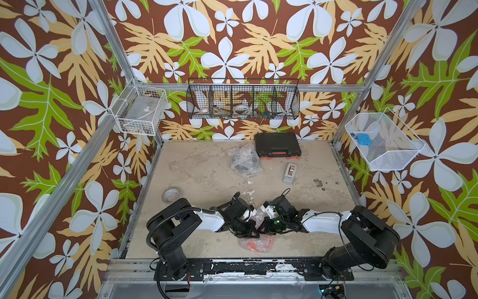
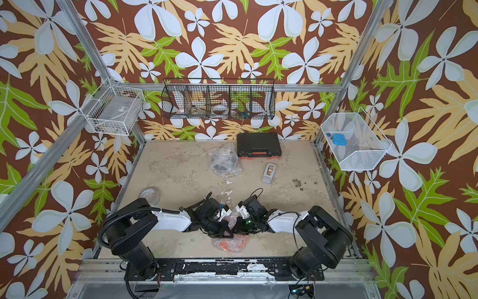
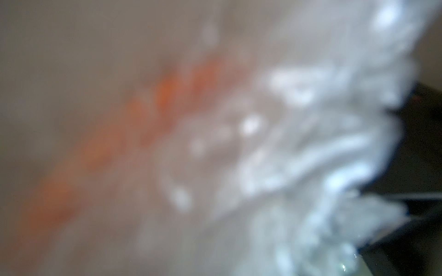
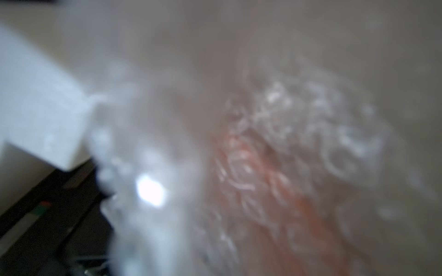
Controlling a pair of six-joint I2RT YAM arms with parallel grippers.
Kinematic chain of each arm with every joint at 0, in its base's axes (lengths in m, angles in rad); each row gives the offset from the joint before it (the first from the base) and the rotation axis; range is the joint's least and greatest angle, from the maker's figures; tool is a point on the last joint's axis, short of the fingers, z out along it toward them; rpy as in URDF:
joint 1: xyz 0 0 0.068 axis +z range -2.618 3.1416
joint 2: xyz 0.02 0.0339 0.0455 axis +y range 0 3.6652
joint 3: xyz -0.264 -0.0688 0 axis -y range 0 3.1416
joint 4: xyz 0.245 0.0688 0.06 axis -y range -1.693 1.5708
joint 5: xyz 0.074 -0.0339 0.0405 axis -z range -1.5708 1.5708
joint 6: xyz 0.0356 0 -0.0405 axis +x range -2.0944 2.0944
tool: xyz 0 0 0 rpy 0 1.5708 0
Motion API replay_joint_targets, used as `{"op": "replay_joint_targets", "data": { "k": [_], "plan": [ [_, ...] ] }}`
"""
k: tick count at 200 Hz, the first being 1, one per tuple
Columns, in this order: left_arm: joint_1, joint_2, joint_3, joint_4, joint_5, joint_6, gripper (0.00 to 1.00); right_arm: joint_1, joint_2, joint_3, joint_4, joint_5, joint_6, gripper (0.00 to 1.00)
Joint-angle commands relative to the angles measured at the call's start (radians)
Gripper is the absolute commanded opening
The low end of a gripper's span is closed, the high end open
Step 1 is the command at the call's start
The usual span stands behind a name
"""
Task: Wrap dinner plates in bubble wrap
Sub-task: Stick the tape on the bubble wrap.
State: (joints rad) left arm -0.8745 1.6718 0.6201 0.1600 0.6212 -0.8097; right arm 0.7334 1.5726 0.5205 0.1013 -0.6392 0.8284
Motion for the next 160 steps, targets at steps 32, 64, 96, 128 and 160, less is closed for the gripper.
{"op": "replay_joint_targets", "data": {
  "k": [32,64,96,128,160],
  "plan": [
    [0.003,-0.249,0.102,-0.313,-0.162,-0.040,0.19,0.009,0.064,-0.013,-0.224,0.246,-0.087,0.00],
    [0.004,-0.288,0.112,-0.379,-0.207,-0.031,0.22,0.008,0.037,-0.006,-0.243,0.259,-0.091,0.00],
    [0.004,-0.150,0.034,-0.338,-0.178,-0.020,0.04,0.009,-0.057,0.016,-0.259,0.240,-0.080,0.00],
    [0.005,-0.046,-0.029,-0.251,-0.154,-0.020,0.03,0.009,-0.194,0.074,-0.329,0.216,-0.072,0.09],
    [0.005,-0.008,-0.030,-0.257,-0.166,-0.002,0.03,-0.001,-0.297,0.150,-0.490,0.242,-0.097,0.25]
  ]
}}
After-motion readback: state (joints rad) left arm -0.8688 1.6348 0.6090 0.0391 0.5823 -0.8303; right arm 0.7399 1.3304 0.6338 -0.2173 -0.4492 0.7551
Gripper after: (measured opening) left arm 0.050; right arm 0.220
